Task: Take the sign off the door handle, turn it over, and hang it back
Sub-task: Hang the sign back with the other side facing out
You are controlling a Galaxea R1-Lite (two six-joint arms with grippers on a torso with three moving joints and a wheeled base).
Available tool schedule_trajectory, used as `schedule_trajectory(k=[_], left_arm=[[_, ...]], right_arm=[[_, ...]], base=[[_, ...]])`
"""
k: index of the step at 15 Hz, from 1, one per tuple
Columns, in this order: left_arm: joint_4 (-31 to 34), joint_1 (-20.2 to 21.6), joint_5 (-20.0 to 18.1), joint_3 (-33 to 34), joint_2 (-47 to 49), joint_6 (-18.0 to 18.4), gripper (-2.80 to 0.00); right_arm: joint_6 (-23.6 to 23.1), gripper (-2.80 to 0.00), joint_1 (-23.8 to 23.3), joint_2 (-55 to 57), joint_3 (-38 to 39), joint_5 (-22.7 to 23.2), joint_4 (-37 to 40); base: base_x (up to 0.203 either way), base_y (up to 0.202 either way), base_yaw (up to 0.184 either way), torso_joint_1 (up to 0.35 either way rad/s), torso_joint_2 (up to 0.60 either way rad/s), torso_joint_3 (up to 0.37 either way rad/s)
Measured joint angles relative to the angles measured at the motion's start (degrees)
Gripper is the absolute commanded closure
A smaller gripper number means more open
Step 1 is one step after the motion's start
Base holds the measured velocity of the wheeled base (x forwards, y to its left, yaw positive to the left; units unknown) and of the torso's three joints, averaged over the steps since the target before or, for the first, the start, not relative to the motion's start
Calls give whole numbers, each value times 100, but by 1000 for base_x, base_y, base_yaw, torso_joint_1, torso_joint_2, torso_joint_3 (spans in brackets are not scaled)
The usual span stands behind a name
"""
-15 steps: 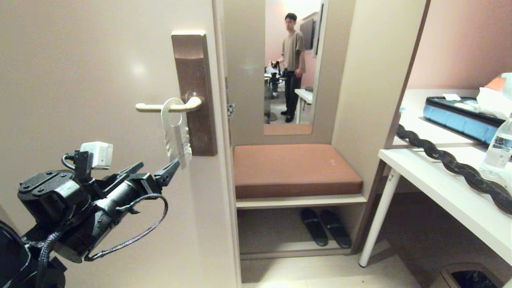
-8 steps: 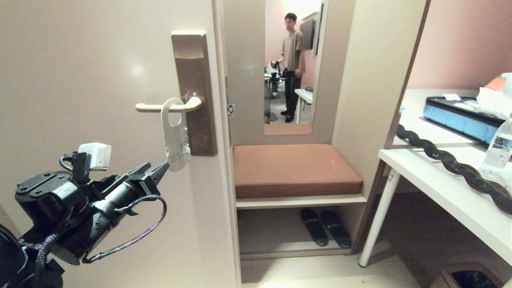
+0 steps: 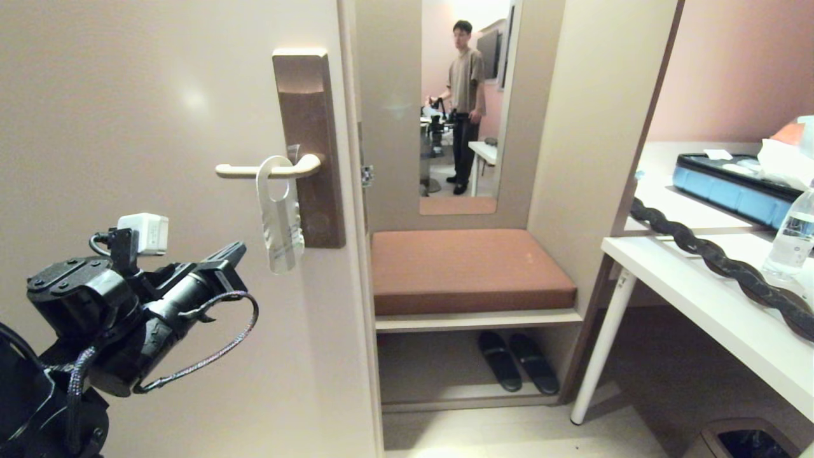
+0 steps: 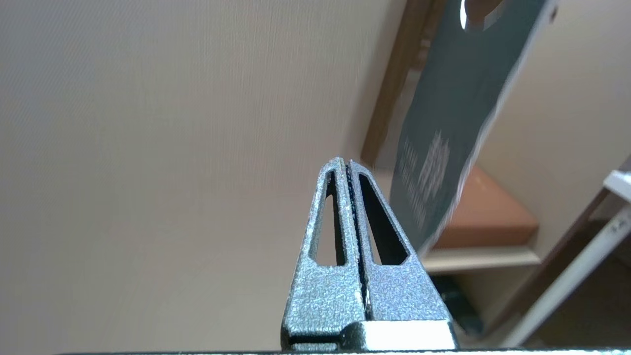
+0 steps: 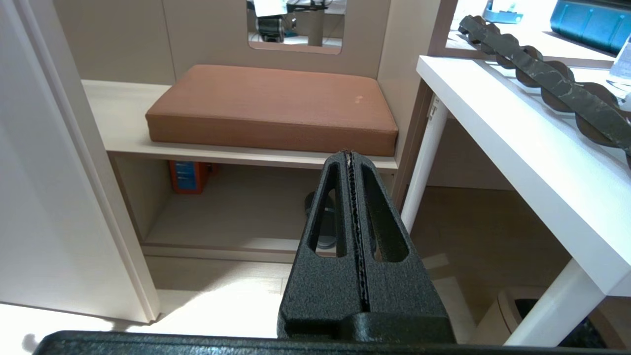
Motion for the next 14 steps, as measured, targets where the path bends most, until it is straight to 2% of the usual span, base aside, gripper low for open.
schedule_trajectory(k=[3,14], left_arm=[[4,-34,-199,-329,144,23,0],[2,-584,-186,-1126,787,40,0]], right_arm=[[1,0,0,0,0,4,-2],[1,0,0,0,0,1,-2]], base=[[0,0,0,0,0,0],[0,0,0,0,0,0]])
